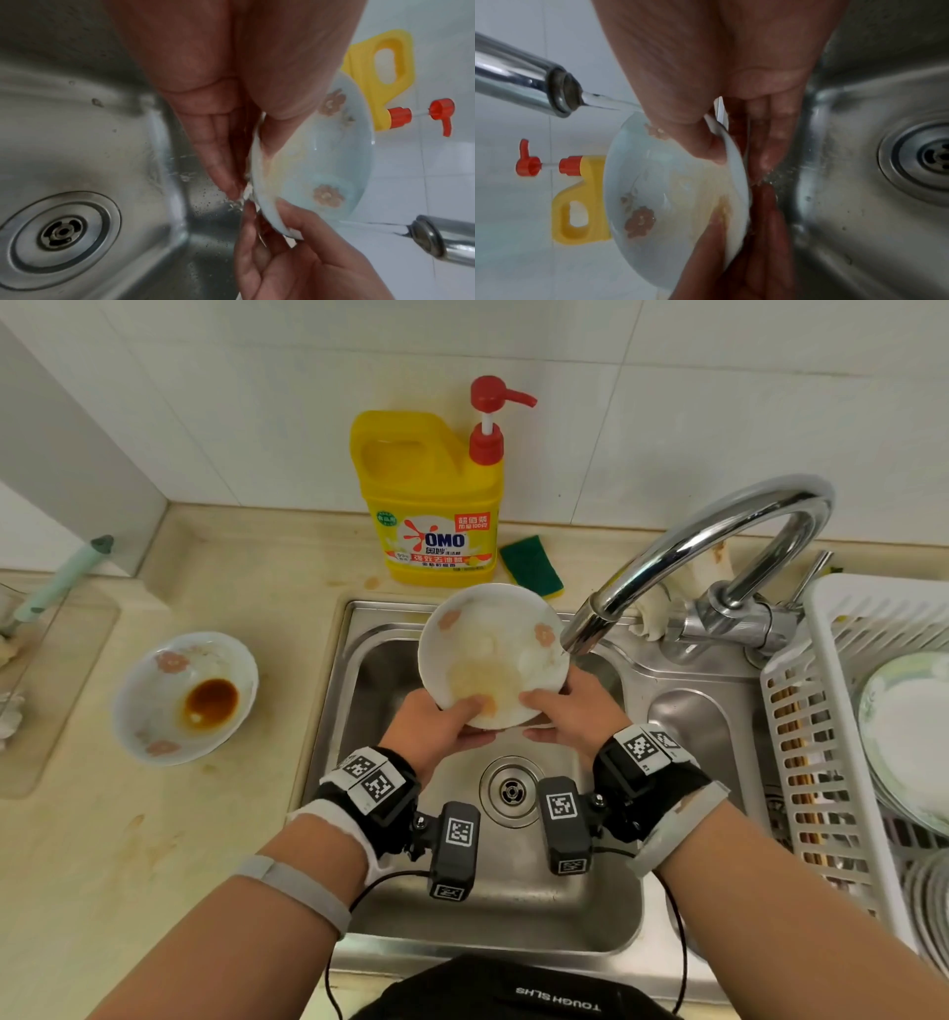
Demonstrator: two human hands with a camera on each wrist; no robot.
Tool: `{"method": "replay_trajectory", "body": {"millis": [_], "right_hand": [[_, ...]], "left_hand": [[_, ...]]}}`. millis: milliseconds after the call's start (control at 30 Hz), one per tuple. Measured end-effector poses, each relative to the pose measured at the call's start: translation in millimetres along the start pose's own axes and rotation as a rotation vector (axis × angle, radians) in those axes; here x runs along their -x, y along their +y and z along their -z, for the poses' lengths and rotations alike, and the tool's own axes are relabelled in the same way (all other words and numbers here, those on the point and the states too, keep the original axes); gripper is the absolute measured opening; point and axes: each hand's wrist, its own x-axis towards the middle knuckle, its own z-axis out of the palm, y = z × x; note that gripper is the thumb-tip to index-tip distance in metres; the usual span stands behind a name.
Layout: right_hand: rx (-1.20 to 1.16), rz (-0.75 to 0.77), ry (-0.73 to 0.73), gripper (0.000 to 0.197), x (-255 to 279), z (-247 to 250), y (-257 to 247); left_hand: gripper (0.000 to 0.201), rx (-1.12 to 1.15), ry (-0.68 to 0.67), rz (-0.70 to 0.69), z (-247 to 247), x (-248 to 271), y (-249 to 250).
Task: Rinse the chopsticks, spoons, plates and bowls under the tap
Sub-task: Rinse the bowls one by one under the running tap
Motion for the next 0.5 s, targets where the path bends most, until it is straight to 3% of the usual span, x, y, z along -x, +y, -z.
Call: {"method": "replay_trajectory", "body": {"millis": [67,333,500], "right_hand": [[0.111,-0.002,0.063,0.024,-3,5,0],[0.161,-0.072,0.14,0.057,-4,12,-16],[0.209,0.042,0.104,0.038,0,12,-11]], "left_hand": [[0.029,-0.039,0.017,-0.015,2,-1,1],[0.022,-0.342,0.008,-0.113,5,-2,19],[0.021,-0.405,0.031,-0.143,7,-3,20]]}}
